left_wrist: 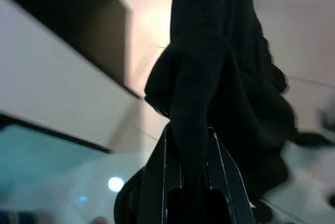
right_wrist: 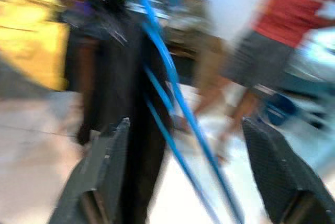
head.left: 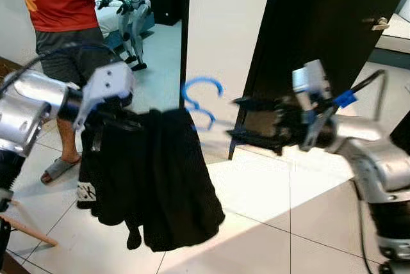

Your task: Hang hanger

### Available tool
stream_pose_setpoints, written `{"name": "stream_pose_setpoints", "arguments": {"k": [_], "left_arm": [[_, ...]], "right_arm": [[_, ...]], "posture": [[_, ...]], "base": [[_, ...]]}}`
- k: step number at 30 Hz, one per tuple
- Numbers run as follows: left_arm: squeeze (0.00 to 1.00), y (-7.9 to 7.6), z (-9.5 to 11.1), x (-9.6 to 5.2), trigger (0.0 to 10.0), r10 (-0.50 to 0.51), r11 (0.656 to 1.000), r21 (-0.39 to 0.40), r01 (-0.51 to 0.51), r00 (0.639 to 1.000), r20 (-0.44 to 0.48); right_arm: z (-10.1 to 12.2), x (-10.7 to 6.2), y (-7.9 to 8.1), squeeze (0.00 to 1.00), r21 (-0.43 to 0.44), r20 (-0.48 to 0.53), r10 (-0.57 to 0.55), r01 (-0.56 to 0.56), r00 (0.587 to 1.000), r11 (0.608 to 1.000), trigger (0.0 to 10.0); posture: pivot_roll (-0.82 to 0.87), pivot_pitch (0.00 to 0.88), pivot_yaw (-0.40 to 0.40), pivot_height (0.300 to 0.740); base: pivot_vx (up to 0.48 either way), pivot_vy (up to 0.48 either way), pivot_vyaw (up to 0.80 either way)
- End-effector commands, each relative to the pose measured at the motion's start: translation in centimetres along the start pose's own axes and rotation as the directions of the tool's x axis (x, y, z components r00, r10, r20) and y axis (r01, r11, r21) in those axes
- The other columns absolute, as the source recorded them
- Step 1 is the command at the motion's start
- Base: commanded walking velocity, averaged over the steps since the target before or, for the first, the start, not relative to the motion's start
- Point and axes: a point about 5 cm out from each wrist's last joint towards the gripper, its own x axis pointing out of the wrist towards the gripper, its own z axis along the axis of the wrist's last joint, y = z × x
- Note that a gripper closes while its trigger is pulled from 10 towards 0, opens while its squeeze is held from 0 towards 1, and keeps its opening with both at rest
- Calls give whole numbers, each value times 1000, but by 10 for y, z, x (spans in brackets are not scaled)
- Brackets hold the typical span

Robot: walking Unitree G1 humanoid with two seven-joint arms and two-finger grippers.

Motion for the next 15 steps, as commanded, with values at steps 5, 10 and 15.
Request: {"name": "stream_pose_setpoints", "arguments": {"k": [5,10,15], "left_arm": [[0,20,26,-19,0,193,980,24,-198,970,145],[0,24,52,-25,0,255,962,3,-271,909,328],[0,27,66,-23,0,261,954,22,-298,865,428]], "right_arm": [[-15,-24,-22,1000,55,-9,-278,278,960,959,10000],[-50,-9,-21,388,206,-104,-478,489,872,848,10000],[-72,11,-21,0,455,-140,-568,562,811,690,10000]], "posture": [[12,0,-55,740],[2,0,-54,740],[-1,0,-64,740]], "base": [[0,0,0],[0,0,0],[0,0,0]]}}
